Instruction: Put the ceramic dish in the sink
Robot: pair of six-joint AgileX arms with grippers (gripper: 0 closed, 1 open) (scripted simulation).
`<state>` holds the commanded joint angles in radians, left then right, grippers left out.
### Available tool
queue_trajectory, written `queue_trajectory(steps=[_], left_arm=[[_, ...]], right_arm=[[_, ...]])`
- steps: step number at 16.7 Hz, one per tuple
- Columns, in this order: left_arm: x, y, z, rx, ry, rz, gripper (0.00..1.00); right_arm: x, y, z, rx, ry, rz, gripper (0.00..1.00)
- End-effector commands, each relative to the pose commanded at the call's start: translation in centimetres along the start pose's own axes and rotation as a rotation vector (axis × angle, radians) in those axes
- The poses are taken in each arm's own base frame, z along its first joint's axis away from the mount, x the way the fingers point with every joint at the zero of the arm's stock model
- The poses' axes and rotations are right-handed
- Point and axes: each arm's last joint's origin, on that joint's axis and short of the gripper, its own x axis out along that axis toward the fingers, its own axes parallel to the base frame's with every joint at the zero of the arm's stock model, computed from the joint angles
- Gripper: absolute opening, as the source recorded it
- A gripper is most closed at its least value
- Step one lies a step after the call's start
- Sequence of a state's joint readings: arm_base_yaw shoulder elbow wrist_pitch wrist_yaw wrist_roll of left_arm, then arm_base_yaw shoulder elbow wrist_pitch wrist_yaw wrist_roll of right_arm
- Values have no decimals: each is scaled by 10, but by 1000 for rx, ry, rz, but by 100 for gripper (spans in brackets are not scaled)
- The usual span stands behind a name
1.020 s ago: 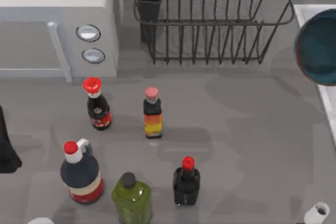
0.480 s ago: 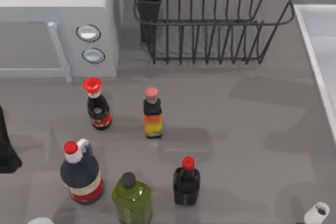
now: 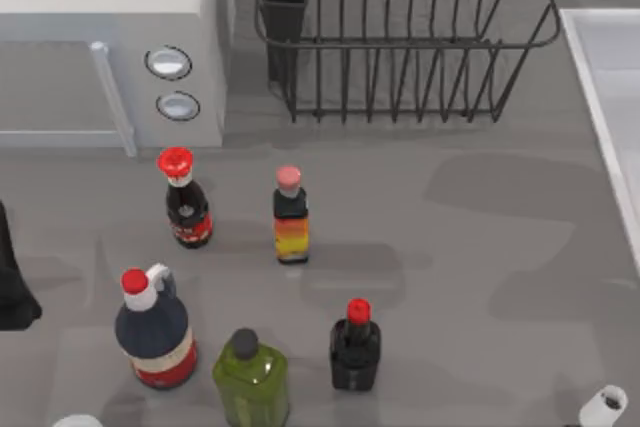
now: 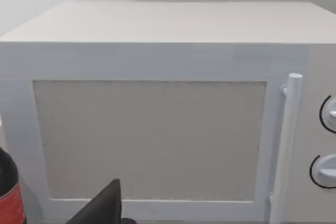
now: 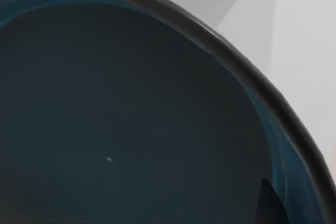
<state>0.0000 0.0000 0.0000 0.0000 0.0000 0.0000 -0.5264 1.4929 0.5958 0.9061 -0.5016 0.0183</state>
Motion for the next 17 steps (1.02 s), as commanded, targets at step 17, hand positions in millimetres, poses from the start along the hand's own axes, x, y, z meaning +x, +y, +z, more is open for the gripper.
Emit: queue_trajectory(steps=[17], left_arm=[[0, 0, 0, 0, 0, 0, 100]], right_arm=[[2, -2, -144, -2, -3, -1, 0]])
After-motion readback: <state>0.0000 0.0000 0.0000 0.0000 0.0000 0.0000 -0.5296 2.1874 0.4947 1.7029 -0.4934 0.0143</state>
